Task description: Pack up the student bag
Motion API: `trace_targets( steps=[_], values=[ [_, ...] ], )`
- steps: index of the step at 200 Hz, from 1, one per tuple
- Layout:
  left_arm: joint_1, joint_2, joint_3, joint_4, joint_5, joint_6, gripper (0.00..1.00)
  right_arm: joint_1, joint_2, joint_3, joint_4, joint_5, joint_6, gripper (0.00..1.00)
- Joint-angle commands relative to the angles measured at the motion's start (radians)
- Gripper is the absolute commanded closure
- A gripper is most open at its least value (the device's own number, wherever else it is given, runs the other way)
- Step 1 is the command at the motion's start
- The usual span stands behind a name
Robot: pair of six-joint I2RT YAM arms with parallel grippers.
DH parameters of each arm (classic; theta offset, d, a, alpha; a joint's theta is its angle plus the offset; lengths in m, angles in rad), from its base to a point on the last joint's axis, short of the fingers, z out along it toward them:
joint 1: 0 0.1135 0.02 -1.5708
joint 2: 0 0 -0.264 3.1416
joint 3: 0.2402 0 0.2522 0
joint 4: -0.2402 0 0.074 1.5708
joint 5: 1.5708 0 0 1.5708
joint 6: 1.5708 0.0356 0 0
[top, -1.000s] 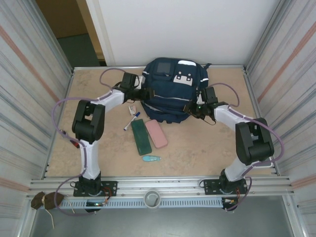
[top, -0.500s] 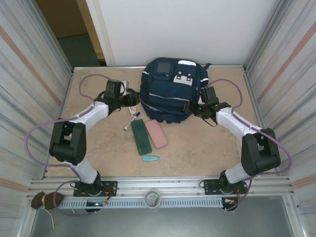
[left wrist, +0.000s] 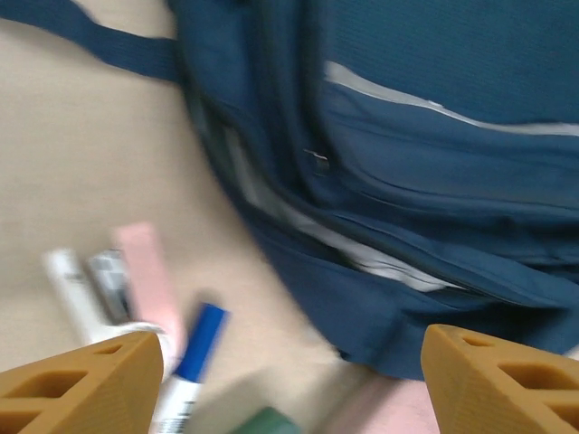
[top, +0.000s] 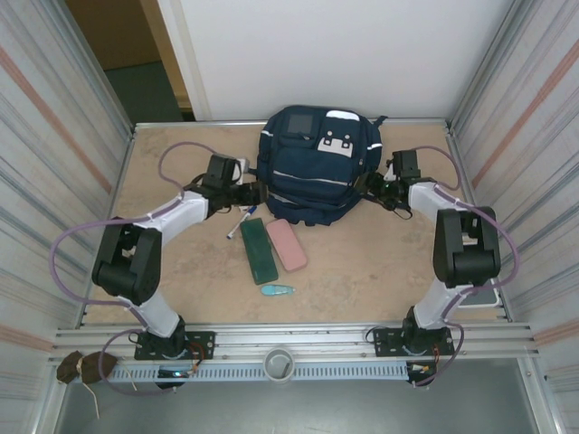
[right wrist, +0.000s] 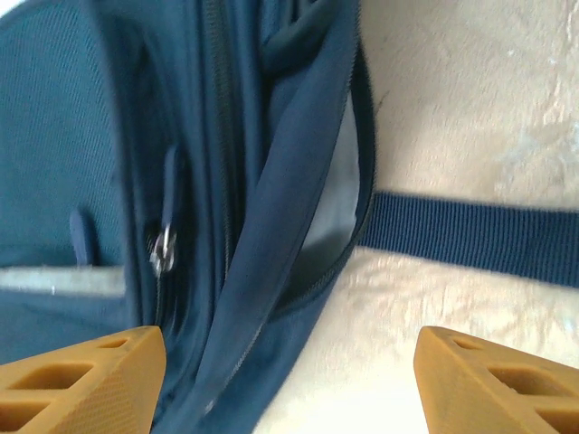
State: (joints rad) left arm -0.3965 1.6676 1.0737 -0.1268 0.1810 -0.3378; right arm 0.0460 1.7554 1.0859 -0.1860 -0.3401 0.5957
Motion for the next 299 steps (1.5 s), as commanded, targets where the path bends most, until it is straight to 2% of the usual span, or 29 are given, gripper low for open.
trace_targets(
  steps=[1,17,39,58,90,113,140,171,194,213,236,269,299],
  values=[
    [-0.052,-0.017,0.023,0.01,0.039,-0.02,0.23,-0.038,0.083,0.087,0.048,-0.151,0.05,0.29],
    [-0.044,-0.003,0.038,-0.004,-0.016,-0.013,0.23,-0.015,0.109,0.109,0.03,-0.143,0.039,0.29],
    [-0.03,0.004,0.049,0.003,-0.002,-0.005,0.22,-0.015,0.108,0.073,0.034,-0.098,0.029,0.29],
    [-0.019,0.062,0.093,0.005,0.001,-0.004,0.21,-0.006,0.099,0.034,0.07,-0.11,0.056,0.31],
    [-0.006,0.216,0.229,-0.017,0.077,-0.03,0.21,0.06,0.057,0.002,0.024,0.044,0.012,0.3],
    [-0.048,0.314,0.329,-0.065,0.103,-0.04,0.23,0.027,0.091,0.038,0.006,0.042,0.023,0.32],
    [-0.126,0.413,0.414,-0.022,0.164,-0.102,0.25,-0.046,0.104,0.087,-0.014,0.014,0.039,0.33],
    [-0.276,0.552,0.659,-0.065,0.261,-0.1,0.26,-0.111,-0.018,0.08,-0.084,0.101,0.01,0.31],
    [-0.324,0.497,0.68,-0.076,0.277,-0.019,0.26,-0.124,-0.11,0.025,-0.098,0.156,0.001,0.3],
    [-0.294,0.361,0.541,-0.023,0.201,0.031,0.24,-0.092,-0.166,-0.024,-0.091,0.185,-0.006,0.29],
    [-0.19,0.277,0.424,0.011,0.127,0.031,0.23,-0.006,-0.207,-0.059,-0.058,0.201,-0.025,0.29],
    [-0.059,0.326,0.46,-0.018,0.14,-0.026,0.24,0.128,-0.118,-0.008,-0.003,0.138,-0.085,0.33],
    [-0.014,0.421,0.548,-0.011,0.139,-0.077,0.24,0.139,0.009,0.056,-0.004,0.143,-0.067,0.41]
  ],
)
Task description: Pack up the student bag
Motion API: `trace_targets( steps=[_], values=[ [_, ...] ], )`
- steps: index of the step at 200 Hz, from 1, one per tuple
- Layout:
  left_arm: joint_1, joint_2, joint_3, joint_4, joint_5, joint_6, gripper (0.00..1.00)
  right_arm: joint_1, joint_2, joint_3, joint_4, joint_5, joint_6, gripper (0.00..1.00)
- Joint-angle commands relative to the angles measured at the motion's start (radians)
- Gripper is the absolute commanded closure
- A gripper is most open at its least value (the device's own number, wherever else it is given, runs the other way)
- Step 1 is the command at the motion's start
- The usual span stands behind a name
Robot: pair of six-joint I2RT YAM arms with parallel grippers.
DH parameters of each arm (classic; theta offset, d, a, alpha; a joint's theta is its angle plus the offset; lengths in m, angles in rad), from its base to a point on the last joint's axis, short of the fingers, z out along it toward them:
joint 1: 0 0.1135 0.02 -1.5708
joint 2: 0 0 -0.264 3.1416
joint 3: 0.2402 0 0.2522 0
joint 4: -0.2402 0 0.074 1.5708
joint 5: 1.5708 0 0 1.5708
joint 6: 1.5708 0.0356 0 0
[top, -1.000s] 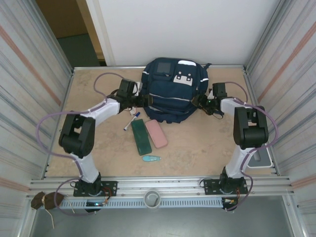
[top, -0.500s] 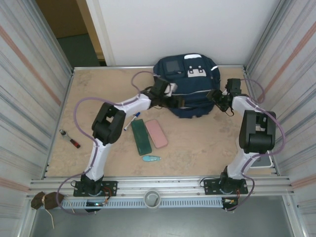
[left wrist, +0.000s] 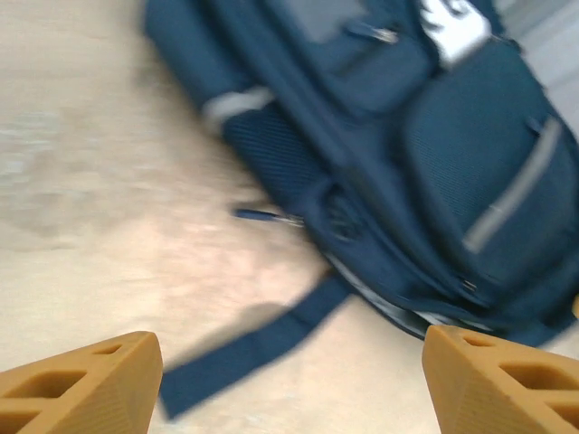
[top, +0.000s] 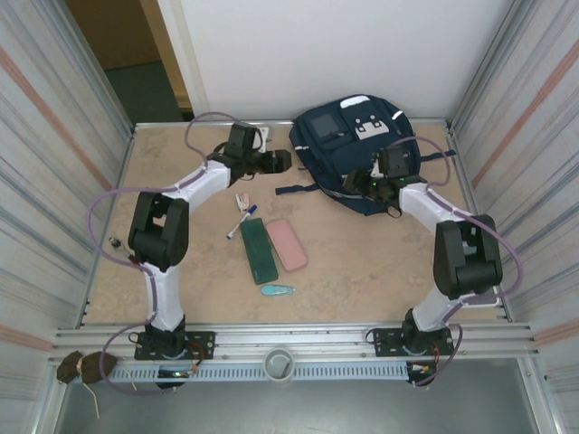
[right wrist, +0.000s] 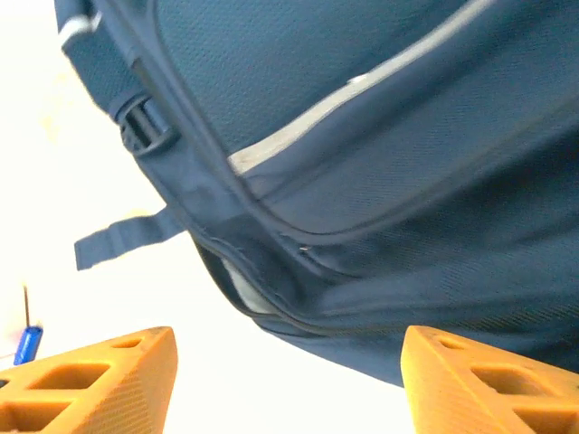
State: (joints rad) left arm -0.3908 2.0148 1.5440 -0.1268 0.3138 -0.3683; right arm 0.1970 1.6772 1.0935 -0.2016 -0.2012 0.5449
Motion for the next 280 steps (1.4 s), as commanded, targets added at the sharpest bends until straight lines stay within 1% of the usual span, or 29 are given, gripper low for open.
trace_targets(
  steps=[1,30,60,80,116,143,166,179,190,211,230,238,280],
  values=[
    [-0.019,0.088,0.084,-0.013,0.006,-0.048,0.24,-0.013,0.091,0.049,0.012,0.004,-0.014,0.41],
    [-0.013,0.218,0.204,-0.024,0.02,-0.084,0.23,-0.025,0.155,0.025,-0.007,0.023,0.009,0.54],
    [-0.023,0.339,0.346,-0.053,0.034,-0.119,0.23,-0.036,0.159,-0.057,0.029,0.009,0.034,0.64],
    [-0.035,0.416,0.443,-0.071,0.043,-0.135,0.23,-0.035,0.145,-0.104,0.055,-0.01,0.044,0.67],
    [-0.052,0.551,0.634,-0.118,0.064,-0.172,0.24,-0.036,0.114,-0.152,0.054,-0.011,0.037,0.71],
    [-0.056,0.642,0.764,-0.145,0.062,-0.209,0.31,-0.043,0.088,-0.169,0.037,0.008,0.022,0.73],
    [-0.056,0.705,0.86,-0.15,0.066,-0.225,0.39,-0.059,0.066,-0.187,0.029,0.014,0.011,0.75],
    [-0.057,0.732,0.903,-0.151,0.066,-0.225,0.46,-0.072,0.056,-0.194,0.024,0.009,0.004,0.76],
    [-0.057,0.745,0.924,-0.152,0.07,-0.227,0.55,-0.084,0.05,-0.198,0.022,0.003,0.001,0.77],
    [-0.057,0.739,0.917,-0.149,0.087,-0.225,0.7,-0.108,0.051,-0.182,0.018,-0.015,-0.003,0.77],
    [-0.057,0.686,0.851,-0.146,0.105,-0.212,0.82,-0.128,0.071,-0.142,0.005,-0.024,-0.008,0.77],
    [-0.057,0.639,0.79,-0.125,0.111,-0.204,0.85,-0.139,0.086,-0.115,-0.004,-0.03,-0.011,0.77],
    [-0.057,0.327,0.349,0.081,0.126,-0.211,0.93,-0.157,0.193,0.082,-0.079,-0.034,-0.036,0.77]
  ],
)
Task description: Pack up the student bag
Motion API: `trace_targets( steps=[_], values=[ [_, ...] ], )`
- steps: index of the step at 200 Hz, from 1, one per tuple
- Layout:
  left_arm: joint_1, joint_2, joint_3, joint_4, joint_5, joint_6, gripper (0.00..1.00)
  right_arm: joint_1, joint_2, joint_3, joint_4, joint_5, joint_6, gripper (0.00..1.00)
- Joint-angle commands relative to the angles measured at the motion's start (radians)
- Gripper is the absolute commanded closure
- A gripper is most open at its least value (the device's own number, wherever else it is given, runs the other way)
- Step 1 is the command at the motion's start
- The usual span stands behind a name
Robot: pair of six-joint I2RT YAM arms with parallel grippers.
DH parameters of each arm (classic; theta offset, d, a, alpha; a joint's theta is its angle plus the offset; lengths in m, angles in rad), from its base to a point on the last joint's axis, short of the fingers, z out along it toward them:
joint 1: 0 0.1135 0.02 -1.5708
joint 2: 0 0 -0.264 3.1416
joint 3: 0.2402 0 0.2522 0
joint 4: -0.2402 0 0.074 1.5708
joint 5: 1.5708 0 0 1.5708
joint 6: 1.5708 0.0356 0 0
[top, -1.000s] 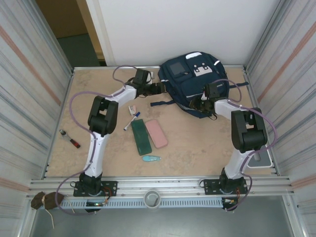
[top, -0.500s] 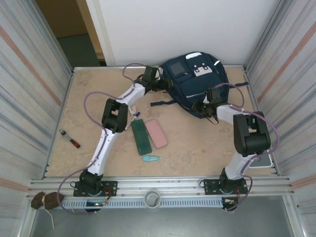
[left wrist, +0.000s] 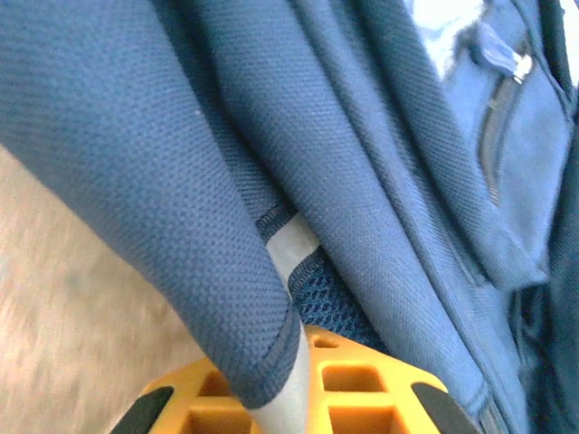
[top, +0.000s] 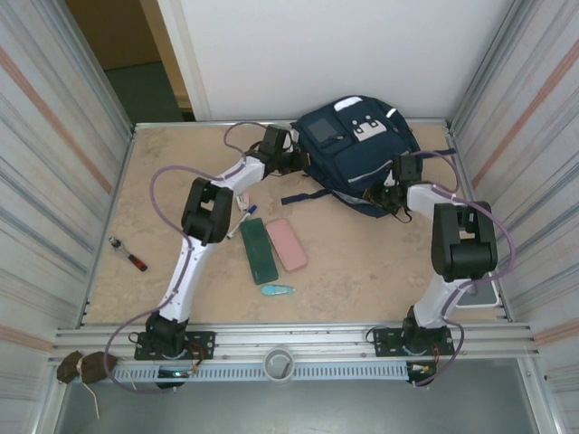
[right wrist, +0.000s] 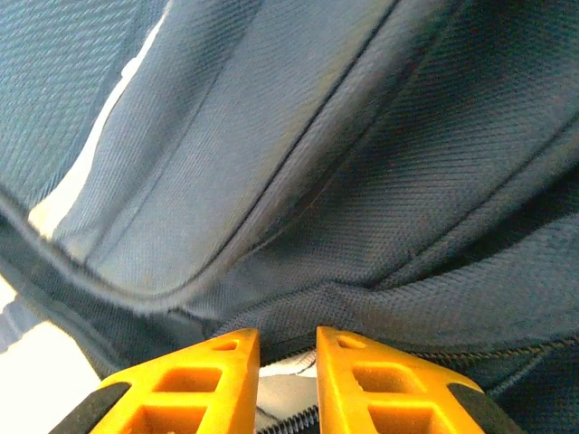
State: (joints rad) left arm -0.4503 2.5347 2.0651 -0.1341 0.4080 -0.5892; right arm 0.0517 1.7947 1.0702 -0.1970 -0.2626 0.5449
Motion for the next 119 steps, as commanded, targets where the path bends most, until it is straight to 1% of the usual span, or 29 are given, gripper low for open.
trace_targets(
  steps=[1,20,45,64,67,80,100,119],
  values=[
    [0.002,-0.2,-0.181,0.092,0.03,0.009,0.93,-0.012,0.077,0.109,-0.085,0.027,-0.037,0.77],
    [-0.002,-0.31,-0.333,0.152,0.035,-0.006,0.96,-0.007,0.118,0.2,-0.111,0.022,-0.05,0.77],
    [-0.01,-0.401,-0.489,0.236,0.03,-0.06,0.99,0.009,0.19,0.341,-0.159,0.004,-0.079,0.75],
    [-0.016,-0.434,-0.569,0.289,0.01,-0.124,1.0,0.026,0.217,0.433,-0.231,0.038,-0.117,0.71],
    [-0.016,-0.461,-0.582,0.3,0.006,-0.133,1.0,0.029,0.214,0.439,-0.239,0.048,-0.122,0.71],
    [-0.023,-0.486,-0.614,0.317,-0.01,-0.163,1.0,0.033,0.176,0.431,-0.252,0.094,-0.148,0.67],
    [-0.034,-0.515,-0.646,0.317,-0.045,-0.176,1.0,0.041,0.081,0.37,-0.241,0.132,-0.185,0.58],
    [-0.04,-0.535,-0.675,0.336,-0.068,-0.197,1.0,0.077,-0.013,0.295,-0.217,0.177,-0.222,0.51]
  ],
)
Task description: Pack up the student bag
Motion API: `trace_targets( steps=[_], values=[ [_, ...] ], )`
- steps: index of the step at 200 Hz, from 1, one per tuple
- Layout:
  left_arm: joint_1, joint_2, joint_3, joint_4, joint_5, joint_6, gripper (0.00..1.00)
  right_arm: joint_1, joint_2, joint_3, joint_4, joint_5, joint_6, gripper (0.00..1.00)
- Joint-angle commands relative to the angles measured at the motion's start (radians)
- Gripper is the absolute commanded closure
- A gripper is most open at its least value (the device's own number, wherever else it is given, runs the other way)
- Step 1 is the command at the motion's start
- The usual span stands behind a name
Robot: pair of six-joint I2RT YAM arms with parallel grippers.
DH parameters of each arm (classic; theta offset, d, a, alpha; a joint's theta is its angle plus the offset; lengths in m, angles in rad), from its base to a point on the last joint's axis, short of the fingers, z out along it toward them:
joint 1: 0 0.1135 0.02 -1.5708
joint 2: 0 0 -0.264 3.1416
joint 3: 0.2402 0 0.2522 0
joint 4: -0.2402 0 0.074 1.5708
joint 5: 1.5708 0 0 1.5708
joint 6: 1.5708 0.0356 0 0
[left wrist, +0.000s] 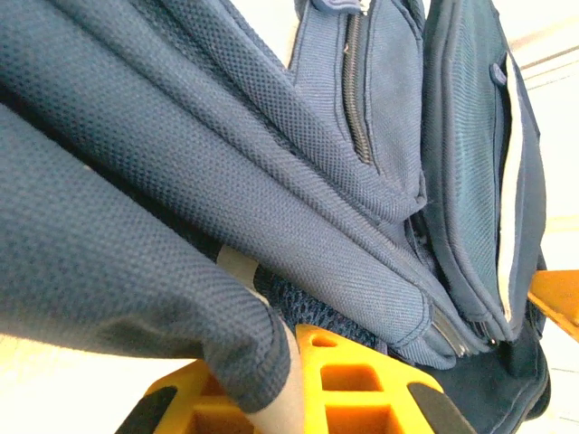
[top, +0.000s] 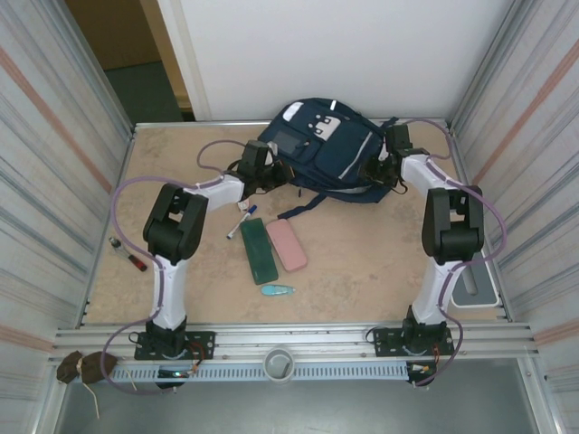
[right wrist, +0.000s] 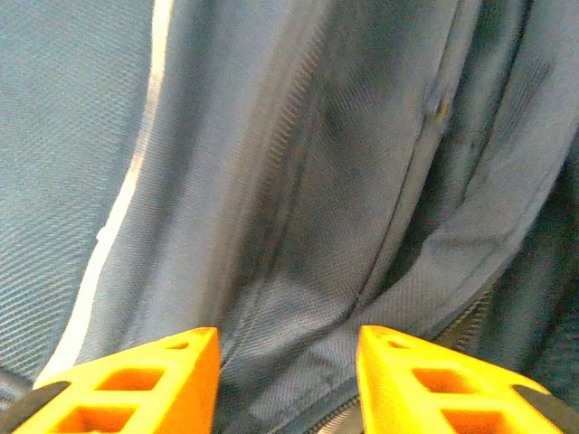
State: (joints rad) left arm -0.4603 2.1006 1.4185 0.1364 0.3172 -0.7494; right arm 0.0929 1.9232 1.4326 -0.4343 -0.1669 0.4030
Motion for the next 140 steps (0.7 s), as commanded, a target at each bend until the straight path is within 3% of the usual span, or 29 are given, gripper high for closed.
trace_targets(
  steps=[1,23,86,114,140],
  values=[
    [-0.031,-0.102,-0.03,0.066,0.022,-0.038,1.0,0.039,-0.146,-0.071,0.021,0.085,-0.083,0.51],
    [-0.034,-0.114,-0.047,0.075,0.022,-0.053,1.0,0.114,-0.249,-0.174,0.07,0.137,-0.112,0.46],
    [-0.059,-0.164,-0.102,0.102,0.017,-0.104,1.0,0.381,-0.448,-0.479,0.339,0.135,-0.119,0.42],
    [-0.073,-0.186,-0.119,0.104,0.02,-0.113,1.0,0.484,-0.431,-0.556,0.465,0.194,-0.116,0.42],
    [-0.082,-0.203,-0.129,0.107,0.023,-0.114,1.0,0.515,-0.375,-0.604,0.618,0.208,-0.094,0.43]
  ],
)
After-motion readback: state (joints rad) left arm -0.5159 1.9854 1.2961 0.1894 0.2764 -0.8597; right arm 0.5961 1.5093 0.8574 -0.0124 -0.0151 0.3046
